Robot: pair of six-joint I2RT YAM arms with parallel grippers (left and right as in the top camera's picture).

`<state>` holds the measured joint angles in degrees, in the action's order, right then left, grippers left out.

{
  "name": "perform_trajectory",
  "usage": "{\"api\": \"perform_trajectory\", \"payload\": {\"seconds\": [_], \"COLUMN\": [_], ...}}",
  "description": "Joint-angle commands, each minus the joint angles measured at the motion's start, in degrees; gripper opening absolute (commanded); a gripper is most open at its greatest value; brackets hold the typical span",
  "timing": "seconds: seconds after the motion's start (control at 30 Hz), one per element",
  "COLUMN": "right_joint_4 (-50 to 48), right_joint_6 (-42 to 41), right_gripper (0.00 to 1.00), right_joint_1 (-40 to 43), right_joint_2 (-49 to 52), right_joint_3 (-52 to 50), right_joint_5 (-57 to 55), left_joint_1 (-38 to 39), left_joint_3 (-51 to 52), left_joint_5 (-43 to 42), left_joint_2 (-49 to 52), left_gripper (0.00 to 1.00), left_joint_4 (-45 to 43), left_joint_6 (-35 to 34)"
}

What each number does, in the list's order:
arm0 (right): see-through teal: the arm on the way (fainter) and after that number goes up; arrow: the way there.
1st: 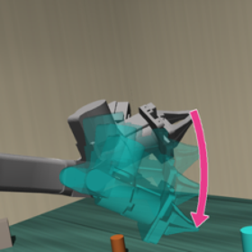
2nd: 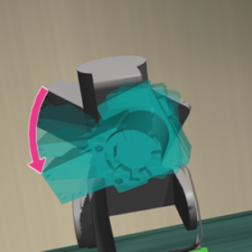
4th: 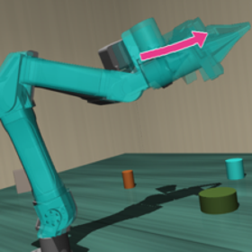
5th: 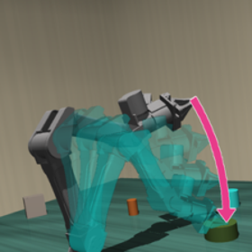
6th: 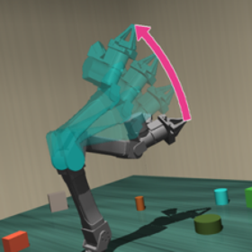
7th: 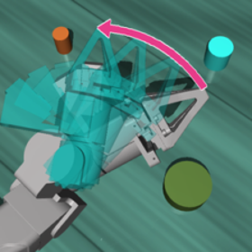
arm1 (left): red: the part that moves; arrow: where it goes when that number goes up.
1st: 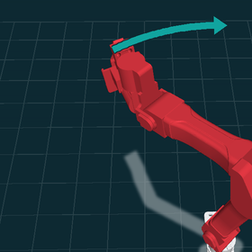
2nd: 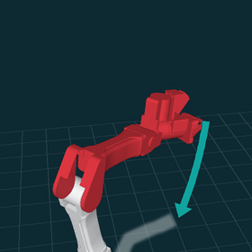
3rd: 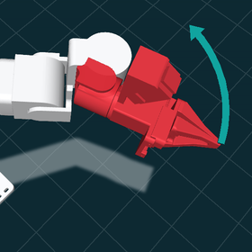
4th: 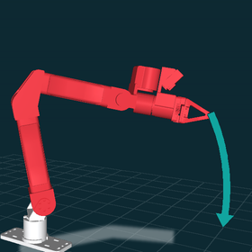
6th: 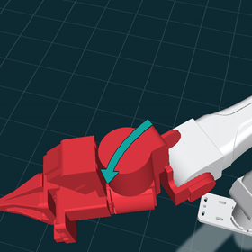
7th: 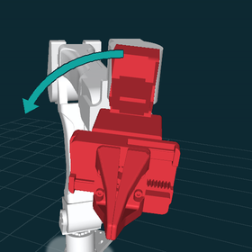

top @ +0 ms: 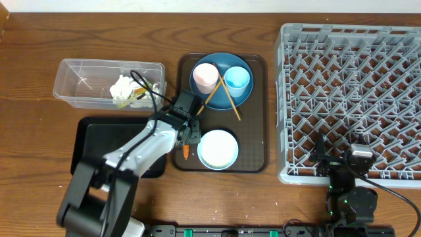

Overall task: Sort waste into correct bins and load items into the dishwasher rack
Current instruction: 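Close the left gripper on the carrot and lift it, then carry the carrot left and release it onto the black tray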

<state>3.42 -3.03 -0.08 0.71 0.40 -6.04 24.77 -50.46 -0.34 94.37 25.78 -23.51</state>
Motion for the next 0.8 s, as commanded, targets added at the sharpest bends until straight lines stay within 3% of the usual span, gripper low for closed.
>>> {"api": "perform_trajectory", "payload": {"seconds": [0.0, 0.2, 0.43, 0.77], "right_joint_4": [0.2, 0.17, 0.17, 0.17], "right_joint_6": [-0.79, -0.79, -0.79, -0.79], "right_gripper": [0.99, 0.99, 0.99, 0.99], "right_joint_1": [-0.85, -0.85, -0.85, -0.85], "right_joint_2": [-0.22, -0.22, -0.22, -0.22], "right_joint_3": [-0.11, -0.11, -0.11, -0.11], "right_joint_5": [-0.39, -0.39, -0.39, -0.39], "left_joint_1": [-0.11, -0.22, -2.27, -14.01], "left_joint_3": [0.09, 0.09, 0.09, 0.66], "left_joint_5": [-0.26, 0.7, 13.14, 15.23], "left_joint_2": [-5.97, -16.39, -23.69, -21.2], "left_gripper": [0.14, 0.13, 0.08, 0.06], "left_joint_4": [0.98, 3.67, 6.43, 14.4], "left_joint_6": [0.37, 0.39, 0.15, -13.31]}}
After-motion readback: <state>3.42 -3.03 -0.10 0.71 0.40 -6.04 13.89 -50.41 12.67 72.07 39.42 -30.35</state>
